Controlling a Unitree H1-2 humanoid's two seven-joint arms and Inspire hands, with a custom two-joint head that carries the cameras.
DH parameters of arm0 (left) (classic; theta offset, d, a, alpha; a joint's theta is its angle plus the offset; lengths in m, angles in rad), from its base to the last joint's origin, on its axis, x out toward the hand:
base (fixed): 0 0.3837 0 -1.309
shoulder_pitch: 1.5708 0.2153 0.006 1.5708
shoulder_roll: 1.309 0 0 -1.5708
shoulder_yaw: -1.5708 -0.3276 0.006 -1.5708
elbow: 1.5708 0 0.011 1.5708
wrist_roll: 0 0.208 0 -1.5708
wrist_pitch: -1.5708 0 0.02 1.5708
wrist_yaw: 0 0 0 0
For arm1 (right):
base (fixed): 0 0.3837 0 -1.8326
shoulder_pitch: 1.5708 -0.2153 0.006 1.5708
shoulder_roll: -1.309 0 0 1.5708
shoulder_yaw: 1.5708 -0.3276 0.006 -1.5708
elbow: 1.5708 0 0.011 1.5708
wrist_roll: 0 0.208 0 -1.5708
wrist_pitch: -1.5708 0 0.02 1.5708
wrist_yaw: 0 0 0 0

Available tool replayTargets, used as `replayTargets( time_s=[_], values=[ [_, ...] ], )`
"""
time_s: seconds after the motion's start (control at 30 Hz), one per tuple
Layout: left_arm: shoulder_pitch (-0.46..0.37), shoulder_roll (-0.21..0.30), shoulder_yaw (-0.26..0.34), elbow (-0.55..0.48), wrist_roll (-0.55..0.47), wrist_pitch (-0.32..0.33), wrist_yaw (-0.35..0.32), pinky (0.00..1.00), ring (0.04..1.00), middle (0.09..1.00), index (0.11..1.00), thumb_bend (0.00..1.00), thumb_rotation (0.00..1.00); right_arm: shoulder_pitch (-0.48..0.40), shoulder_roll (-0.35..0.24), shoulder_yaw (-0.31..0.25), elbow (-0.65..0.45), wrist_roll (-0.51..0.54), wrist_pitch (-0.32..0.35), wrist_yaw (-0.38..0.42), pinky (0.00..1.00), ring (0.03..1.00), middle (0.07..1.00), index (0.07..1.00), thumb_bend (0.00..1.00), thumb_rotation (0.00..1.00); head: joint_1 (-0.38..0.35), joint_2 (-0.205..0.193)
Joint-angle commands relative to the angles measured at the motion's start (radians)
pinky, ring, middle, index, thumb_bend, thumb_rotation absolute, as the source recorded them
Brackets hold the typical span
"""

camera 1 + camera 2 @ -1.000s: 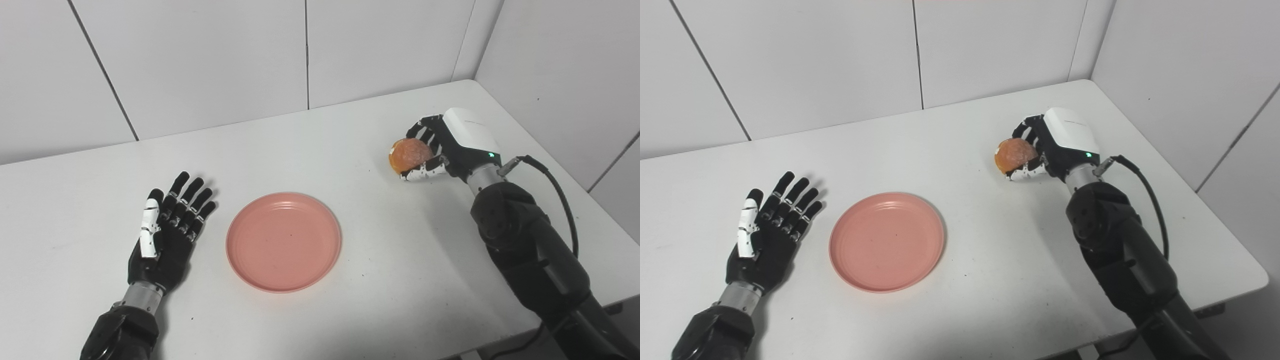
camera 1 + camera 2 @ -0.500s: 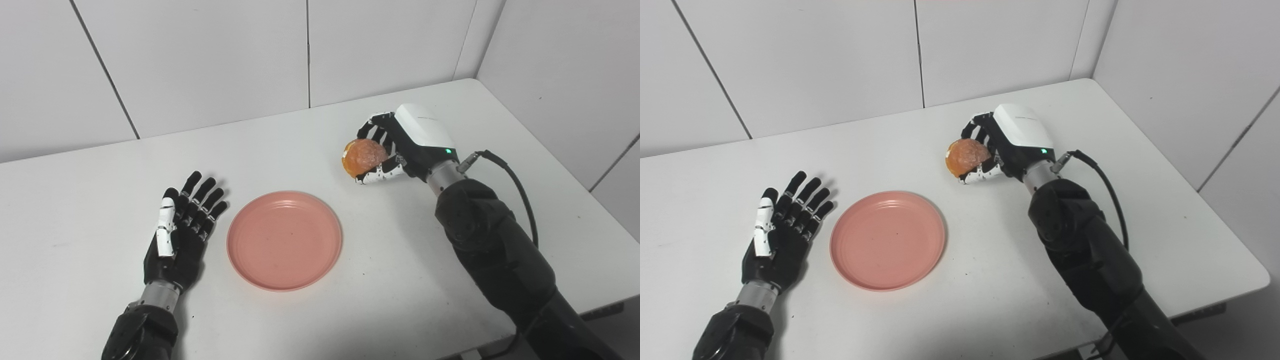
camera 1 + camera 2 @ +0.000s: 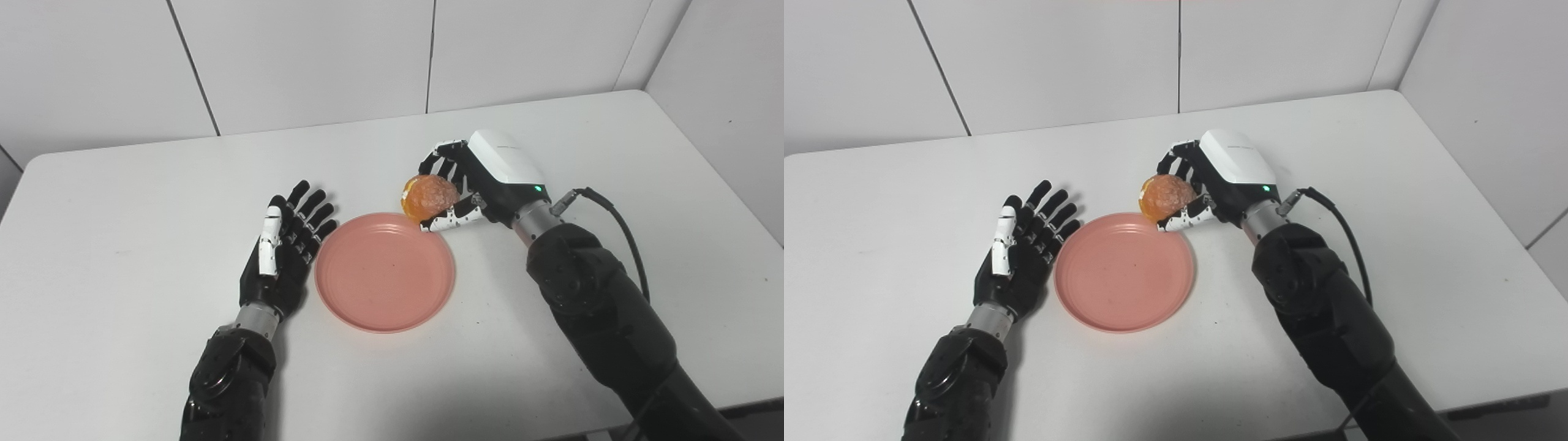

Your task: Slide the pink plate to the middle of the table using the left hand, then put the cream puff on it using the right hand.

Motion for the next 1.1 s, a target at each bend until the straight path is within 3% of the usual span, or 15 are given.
replayTargets(
  time_s=[0.0, 0.07, 0.33, 0.5, 0.83, 1.07],
  values=[
    [0.034, -0.013, -0.008, 0.013, 0.020, 0.067, 0.029, 0.91, 0.908, 0.920, 0.921, 0.41, 1.00, -0.035, 0.010, 0.007, -0.016, -0.010, -0.039, -0.008, 0.29, 0.372, 0.433, 0.543, 0.52, 0.00, 0.024, 0.008],
    [0.034, -0.020, -0.011, 0.010, 0.021, 0.071, 0.033, 0.91, 0.908, 0.918, 0.915, 0.41, 1.00, -0.033, 0.023, 0.014, -0.015, -0.004, -0.035, -0.002, 0.27, 0.348, 0.470, 0.498, 0.52, 0.00, 0.037, 0.013],
    [0.030, -0.033, -0.027, 0.006, 0.040, 0.067, 0.045, 0.90, 0.908, 0.919, 0.917, 0.44, 1.00, -0.017, 0.044, 0.046, 0.002, 0.019, -0.061, 0.011, 0.33, 0.415, 0.443, 0.535, 0.52, 0.00, 0.080, 0.028],
    [0.026, -0.043, -0.029, 0.006, 0.049, 0.065, 0.049, 0.89, 0.903, 0.913, 0.916, 0.44, 1.00, -0.010, 0.055, 0.066, -0.011, 0.010, -0.051, 0.024, 0.29, 0.379, 0.430, 0.540, 0.52, 0.00, 0.105, 0.042],
    [0.018, -0.047, -0.025, 0.001, 0.059, 0.070, 0.051, 0.88, 0.899, 0.909, 0.916, 0.45, 1.00, 0.004, 0.058, 0.089, 0.000, 0.035, -0.066, 0.045, 0.34, 0.434, 0.454, 0.530, 0.52, 0.00, 0.107, 0.056],
    [0.015, -0.044, -0.023, 0.000, 0.059, 0.073, 0.049, 0.88, 0.898, 0.908, 0.912, 0.45, 1.00, 0.013, 0.042, 0.113, 0.010, 0.018, -0.081, 0.045, 0.31, 0.401, 0.438, 0.539, 0.52, 0.00, 0.097, 0.064]
  ],
)
